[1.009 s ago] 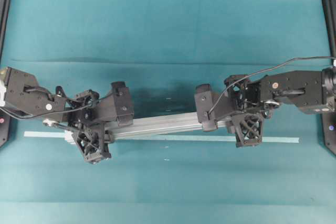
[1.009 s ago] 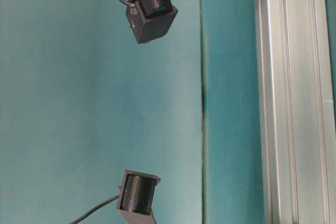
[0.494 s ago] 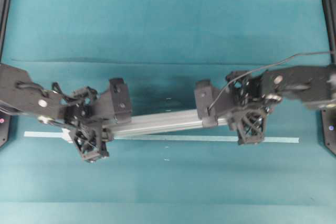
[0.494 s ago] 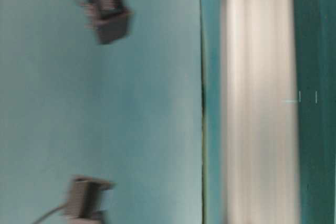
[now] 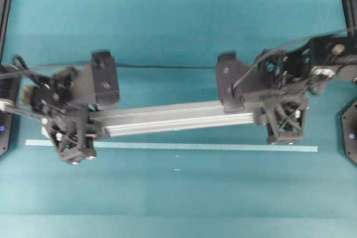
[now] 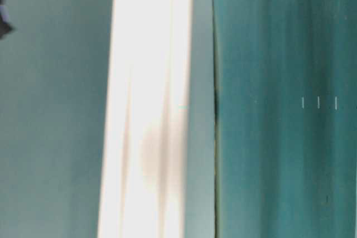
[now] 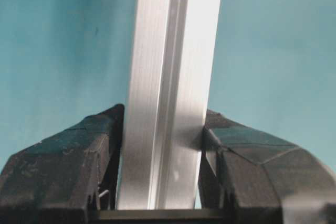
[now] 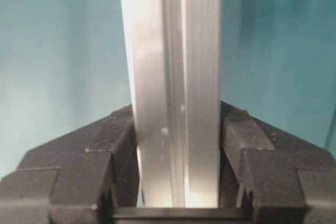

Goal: Lift the metal rail with both hands.
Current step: 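Lift the rail upward off the table with both grippers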

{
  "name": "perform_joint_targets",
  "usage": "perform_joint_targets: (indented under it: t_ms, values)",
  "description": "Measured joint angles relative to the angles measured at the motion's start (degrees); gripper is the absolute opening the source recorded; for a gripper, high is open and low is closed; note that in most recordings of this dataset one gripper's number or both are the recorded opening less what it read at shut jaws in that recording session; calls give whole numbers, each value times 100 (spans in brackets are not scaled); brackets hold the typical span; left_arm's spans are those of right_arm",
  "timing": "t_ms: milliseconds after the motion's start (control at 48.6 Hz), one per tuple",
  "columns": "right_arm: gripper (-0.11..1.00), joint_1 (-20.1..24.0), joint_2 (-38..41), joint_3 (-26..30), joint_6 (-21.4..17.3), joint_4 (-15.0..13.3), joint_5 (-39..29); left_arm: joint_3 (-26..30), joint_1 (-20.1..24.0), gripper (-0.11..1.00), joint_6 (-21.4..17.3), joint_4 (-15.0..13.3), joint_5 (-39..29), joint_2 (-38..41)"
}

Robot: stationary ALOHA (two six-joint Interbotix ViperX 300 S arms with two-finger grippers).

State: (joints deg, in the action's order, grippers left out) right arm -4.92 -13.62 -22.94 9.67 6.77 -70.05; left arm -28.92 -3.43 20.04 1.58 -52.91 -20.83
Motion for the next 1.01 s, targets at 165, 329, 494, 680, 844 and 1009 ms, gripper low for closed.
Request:
perform_joint_targets:
  t_ms: [165, 329, 494, 680, 844, 1009]
  values:
    - [39, 26, -123, 633, -255, 0, -563, 668, 9, 34, 0, -9, -598, -176]
    - [39, 88, -176, 1318, -624, 0, -1230, 1301, 9, 34, -44, -26, -1099, -202]
    - [39, 167, -176, 2021, -1099, 18, -1916, 2013, 9, 34, -79, -35, -1635, -185]
    - [39, 272, -167, 2786, -1512, 35, -2514, 2769, 9, 34, -105, -35, -2171, -53]
    - [39, 369, -123, 3182, -1749, 18, -2707, 3410, 9, 34, -114, -44, -2821, 202]
    - [39, 510, 18, 3524, -2145, 9, -2839, 3867, 9, 34, -141, -44, -3472, 404]
